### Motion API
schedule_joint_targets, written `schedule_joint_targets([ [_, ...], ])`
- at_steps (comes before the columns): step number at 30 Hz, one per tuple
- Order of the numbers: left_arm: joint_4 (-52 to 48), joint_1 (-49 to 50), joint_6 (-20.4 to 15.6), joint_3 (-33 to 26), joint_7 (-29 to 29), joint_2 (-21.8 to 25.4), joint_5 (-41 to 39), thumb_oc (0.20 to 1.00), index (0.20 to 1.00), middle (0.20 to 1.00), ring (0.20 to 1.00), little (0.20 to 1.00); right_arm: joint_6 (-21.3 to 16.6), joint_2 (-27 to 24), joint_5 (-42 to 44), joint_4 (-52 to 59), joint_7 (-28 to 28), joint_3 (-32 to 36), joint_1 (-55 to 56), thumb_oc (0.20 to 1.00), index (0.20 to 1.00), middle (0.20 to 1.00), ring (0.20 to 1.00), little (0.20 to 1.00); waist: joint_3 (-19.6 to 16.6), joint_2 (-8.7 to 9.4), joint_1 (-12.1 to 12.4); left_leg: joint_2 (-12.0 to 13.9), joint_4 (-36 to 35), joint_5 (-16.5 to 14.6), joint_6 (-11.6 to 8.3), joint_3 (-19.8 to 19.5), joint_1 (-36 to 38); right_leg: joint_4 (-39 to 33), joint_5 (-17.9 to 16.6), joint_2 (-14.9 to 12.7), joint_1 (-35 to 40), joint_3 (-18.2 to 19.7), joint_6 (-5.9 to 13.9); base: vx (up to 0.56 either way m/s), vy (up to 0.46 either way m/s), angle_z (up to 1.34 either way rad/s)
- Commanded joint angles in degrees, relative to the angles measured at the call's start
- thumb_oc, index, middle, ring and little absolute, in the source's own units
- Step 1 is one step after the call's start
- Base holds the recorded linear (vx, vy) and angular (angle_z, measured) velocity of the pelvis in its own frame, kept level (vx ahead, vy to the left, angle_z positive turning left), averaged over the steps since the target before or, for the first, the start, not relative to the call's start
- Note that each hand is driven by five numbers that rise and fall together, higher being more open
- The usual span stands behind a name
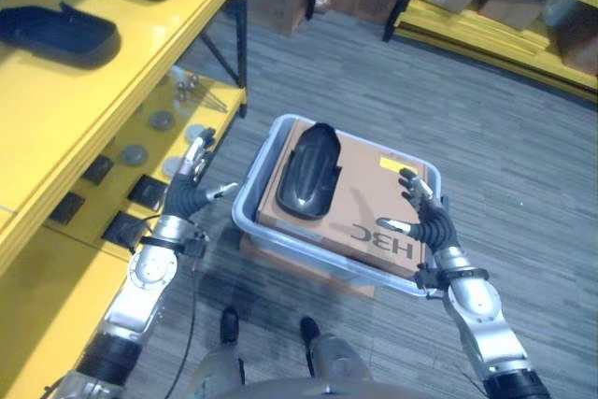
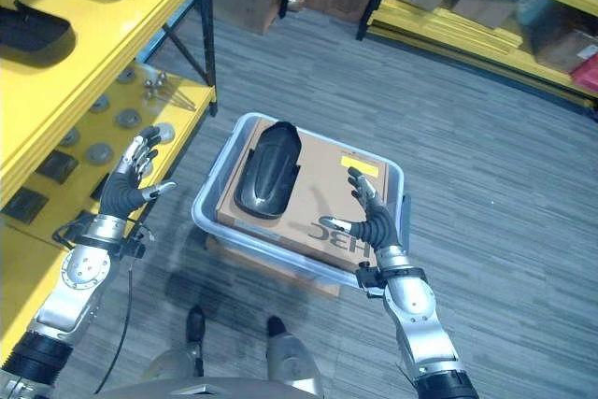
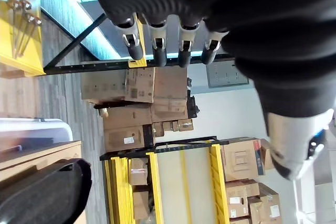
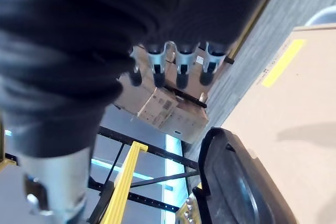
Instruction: Move parts from the plastic box to the shelf.
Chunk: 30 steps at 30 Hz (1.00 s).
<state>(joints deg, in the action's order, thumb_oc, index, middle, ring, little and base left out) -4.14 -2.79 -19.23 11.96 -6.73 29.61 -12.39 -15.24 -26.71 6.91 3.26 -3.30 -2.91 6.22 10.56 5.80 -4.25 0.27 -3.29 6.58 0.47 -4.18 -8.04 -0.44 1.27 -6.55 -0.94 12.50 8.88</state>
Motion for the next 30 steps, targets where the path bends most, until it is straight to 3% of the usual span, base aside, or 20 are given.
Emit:
schedule_joint_targets([
  [1,-3.2,0.7,-2.6,-0.7,0.4,-1.0,-0.7,1.0,1.0,1.0,1.0,1.0,-1.5,-0.7,-5.0,0.0,-5.7,1.2,-1.6,1.0,1.0,1.0,1.0,1.0,-3.4,-0.58,-0.4,-2.0,1.1,-11.4,1.49,1.5,3.4,0.4,-3.5,2.8,-7.6,-0.1,0.21,0.03,-0.11,0.18],
  [4,-3.8,0.9,-2.5,1.9,1.9,-0.8,-4.6,1.0,1.0,1.0,1.0,1.0,0.1,-2.8,-13.0,-4.8,-13.2,0.7,-7.8,1.0,1.0,1.0,1.0,1.0,-2.4,-1.95,0.2,-1.9,-0.4,-10.1,1.22,1.1,2.2,-2.4,-4.2,3.5,-8.5,-0.2,-0.3,-0.04,-0.104,0.0],
  [6,-4.4,-0.6,-2.3,3.2,3.8,0.4,-5.6,1.0,1.0,1.0,1.0,1.0,0.6,-3.3,-13.8,-6.8,-14.4,0.0,-10.3,1.0,1.0,1.0,1.0,1.0,-1.8,-2.62,0.1,-1.8,-0.7,-9.6,1.08,0.8,1.6,-2.7,-4.3,3.6,-8.9,-0.5,-0.5,-0.06,-0.032,0.06],
  [9,-7.3,-6.5,-2.1,10.3,11.0,7.0,-9.3,1.0,1.0,1.0,1.0,1.0,1.9,-3.5,-16.2,-12.8,-17.2,-3.9,-19.5,1.0,1.0,1.0,1.0,1.0,-0.4,-4.6,0.5,-1.8,-1.3,-8.7,0.84,0.1,-0.2,-3.7,-4.6,4.0,-10.3,-0.9,-1.04,-0.05,-0.025,0.06],
  [16,-4.6,-12.2,-2.6,17.0,10.3,6.4,-9.3,1.0,1.0,1.0,1.0,1.0,3.9,-3.3,-18.5,-22.1,-23.0,-7.8,-31.5,1.0,1.0,1.0,1.0,1.0,2.5,-6.61,2.3,-2.4,-1.6,-7.1,0.5,-1.1,-3.5,-3.9,-5.1,4.5,-12.7,-1.9,-1.53,-0.04,-0.015,0.08],
  [22,-4.2,-12.3,-2.8,16.6,8.9,5.7,-8.0,1.0,1.0,1.0,1.0,1.0,4.9,-3.4,-21.1,-23.7,-24.0,-8.8,-33.1,1.0,1.0,1.0,1.0,1.0,2.8,-7.09,2.9,-2.8,-1.6,-6.8,0.43,-1.4,-4.2,-3.9,-5.1,4.4,-13.2,-2.2,-1.61,0.02,0.003,0.05],
  [30,-3.3,-13.3,-3.7,17.2,6.4,5.6,-7.7,1.0,1.0,1.0,1.0,1.0,11.9,-4.0,-31.8,-34.3,-31.5,-12.1,-40.6,1.0,1.0,1.0,1.0,1.0,3.4,-8.36,4.2,-3.3,-1.6,-6.5,0.34,-1.7,-5.2,-4.1,-5.3,3.9,-14.0,-2.7,-1.58,0.01,0.01,0.06],
])
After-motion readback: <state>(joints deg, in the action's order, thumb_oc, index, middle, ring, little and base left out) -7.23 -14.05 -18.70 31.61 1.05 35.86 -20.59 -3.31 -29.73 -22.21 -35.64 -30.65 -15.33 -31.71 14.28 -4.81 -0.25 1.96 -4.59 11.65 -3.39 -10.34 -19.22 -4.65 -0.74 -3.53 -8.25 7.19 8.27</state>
